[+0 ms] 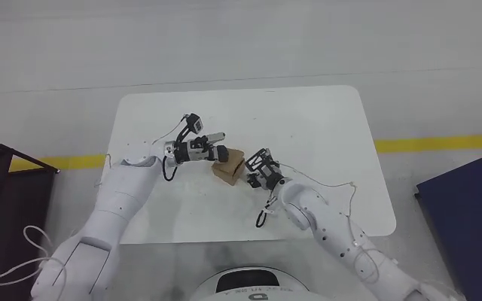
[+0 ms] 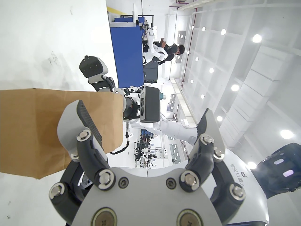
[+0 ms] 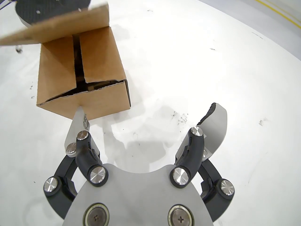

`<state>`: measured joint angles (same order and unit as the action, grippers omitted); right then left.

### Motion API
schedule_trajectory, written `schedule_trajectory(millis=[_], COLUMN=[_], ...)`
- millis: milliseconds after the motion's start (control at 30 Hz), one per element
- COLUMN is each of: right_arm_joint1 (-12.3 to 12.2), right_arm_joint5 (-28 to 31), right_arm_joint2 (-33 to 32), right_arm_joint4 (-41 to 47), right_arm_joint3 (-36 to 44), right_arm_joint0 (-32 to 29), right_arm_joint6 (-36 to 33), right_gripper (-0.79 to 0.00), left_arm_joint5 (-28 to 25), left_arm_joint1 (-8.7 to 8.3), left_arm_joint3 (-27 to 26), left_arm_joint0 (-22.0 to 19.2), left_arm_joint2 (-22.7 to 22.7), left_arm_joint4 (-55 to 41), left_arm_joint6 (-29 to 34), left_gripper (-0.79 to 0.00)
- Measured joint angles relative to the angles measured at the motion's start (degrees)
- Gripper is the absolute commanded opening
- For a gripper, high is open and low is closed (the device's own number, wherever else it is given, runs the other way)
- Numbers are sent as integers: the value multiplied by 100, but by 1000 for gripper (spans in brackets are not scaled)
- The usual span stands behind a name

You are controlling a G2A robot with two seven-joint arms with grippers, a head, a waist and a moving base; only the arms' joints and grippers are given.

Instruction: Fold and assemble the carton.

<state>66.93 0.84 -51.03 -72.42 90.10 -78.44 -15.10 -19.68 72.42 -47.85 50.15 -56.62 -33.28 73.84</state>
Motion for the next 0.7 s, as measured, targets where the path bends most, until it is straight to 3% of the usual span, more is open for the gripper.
schedule_trajectory(millis=[300, 500, 700], right_arm_joint1=[-71, -200, -217], right_arm_joint5=[30, 138, 338], right_arm_joint2=[-537, -1216, -1171], right_arm_joint4=[196, 406, 164], right_arm_joint3=[72, 650, 1041], right_arm_joint0=[-271, -819, -1046], right_arm_joint6=[169, 367, 203], right_gripper=[0, 0, 0], left_arm_joint5=[-101, -140, -159], left_arm_joint1=[94, 139, 162], left_arm_joint3=[272, 357, 435], left_arm_joint0=[-145, -183, -218], left_arm_joint2=[263, 356, 362], left_arm_joint4=[406, 487, 451], left_arm_joint6=[-235, -263, -236], left_gripper=[0, 0, 0])
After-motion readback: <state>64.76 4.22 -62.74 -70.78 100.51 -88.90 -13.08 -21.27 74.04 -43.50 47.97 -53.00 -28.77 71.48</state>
